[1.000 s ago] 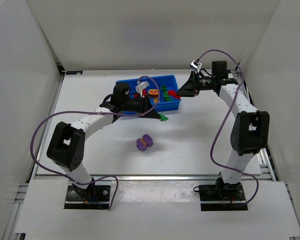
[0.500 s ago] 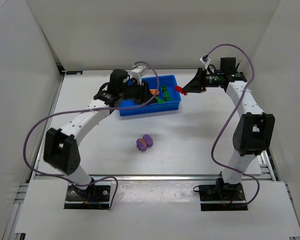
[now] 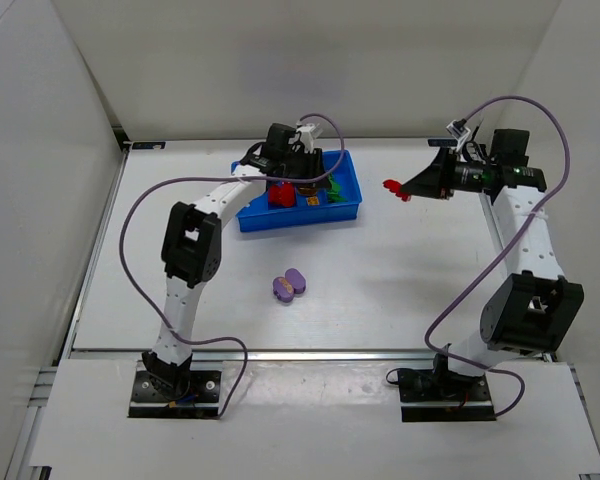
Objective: Sort the legos into containers by color
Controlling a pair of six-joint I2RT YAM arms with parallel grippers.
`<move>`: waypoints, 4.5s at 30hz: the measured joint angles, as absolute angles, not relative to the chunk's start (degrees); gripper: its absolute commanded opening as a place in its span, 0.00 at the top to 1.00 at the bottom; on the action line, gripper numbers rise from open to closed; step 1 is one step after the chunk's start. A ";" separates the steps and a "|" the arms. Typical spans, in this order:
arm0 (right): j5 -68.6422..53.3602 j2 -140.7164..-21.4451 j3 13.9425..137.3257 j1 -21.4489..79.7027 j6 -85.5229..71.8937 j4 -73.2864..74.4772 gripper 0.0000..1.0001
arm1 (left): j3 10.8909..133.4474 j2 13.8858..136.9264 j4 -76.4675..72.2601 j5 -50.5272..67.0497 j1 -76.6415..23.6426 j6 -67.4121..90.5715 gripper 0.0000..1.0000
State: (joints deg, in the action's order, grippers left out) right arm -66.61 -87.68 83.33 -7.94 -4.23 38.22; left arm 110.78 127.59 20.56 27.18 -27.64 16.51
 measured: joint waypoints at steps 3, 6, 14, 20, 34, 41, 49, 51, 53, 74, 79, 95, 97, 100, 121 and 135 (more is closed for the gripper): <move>-66.57 -85.91 81.97 -8.64 -3.16 39.77 1.00 | 115.39 131.66 22.17 26.48 -27.94 16.45 0.79; -66.50 -85.10 80.84 -9.04 -2.37 40.73 1.00 | 119.33 134.45 23.38 26.26 -28.25 16.10 0.75; -66.04 -85.06 79.85 -9.04 -0.71 42.35 1.00 | 123.92 137.51 24.38 25.67 -29.21 15.25 0.17; -64.60 -87.35 81.23 -8.38 3.86 44.07 1.00 | 123.92 137.21 24.08 25.45 -28.99 15.59 0.13; -49.50 -111.04 105.89 13.28 4.58 40.82 1.00 | 107.13 96.55 27.29 22.61 -9.06 12.03 0.01; -35.18 -124.01 121.58 25.71 3.14 39.90 1.00 | 88.09 83.94 29.12 28.42 2.26 14.74 0.01; -21.15 -132.79 129.86 33.23 3.22 39.94 1.00 | 77.82 84.23 34.04 33.78 9.89 17.43 0.01; -17.78 -134.52 131.26 33.61 3.40 39.62 1.00 | 77.82 83.61 34.04 35.09 10.07 16.69 0.01; -14.57 -136.09 132.51 33.80 3.55 39.24 0.97 | 77.82 82.67 34.09 35.81 10.02 15.99 0.00; -9.78 -140.92 136.09 38.22 6.94 36.14 0.20 | 74.43 80.16 39.62 41.52 4.19 -0.80 0.00; -11.64 -132.49 125.82 36.36 8.21 37.93 0.20 | 72.51 78.67 45.12 39.99 -3.60 -13.26 0.00; -29.12 -97.54 92.92 10.31 25.06 48.95 0.29 | 65.78 75.24 49.69 26.22 -31.92 -17.85 0.10; -31.51 -96.16 89.67 12.01 27.57 51.57 0.29 | 65.04 75.94 49.82 24.97 -33.26 -17.02 0.09; -33.95 -94.04 85.89 14.24 29.63 54.35 0.28 | 64.97 78.06 49.93 24.38 -36.27 -15.53 0.08; -34.24 -88.20 80.58 10.11 30.28 55.55 0.28 | 65.78 93.34 41.56 12.82 -40.40 -3.20 0.00; -33.58 -88.07 79.96 8.47 30.37 55.48 0.28 | 70.43 102.74 36.03 5.80 -45.21 -4.97 0.01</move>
State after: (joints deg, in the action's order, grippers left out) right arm -33.58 -88.07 79.96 8.47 30.37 55.48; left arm 70.43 102.74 36.03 5.80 -45.21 -4.97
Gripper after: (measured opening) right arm 0.722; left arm 0.995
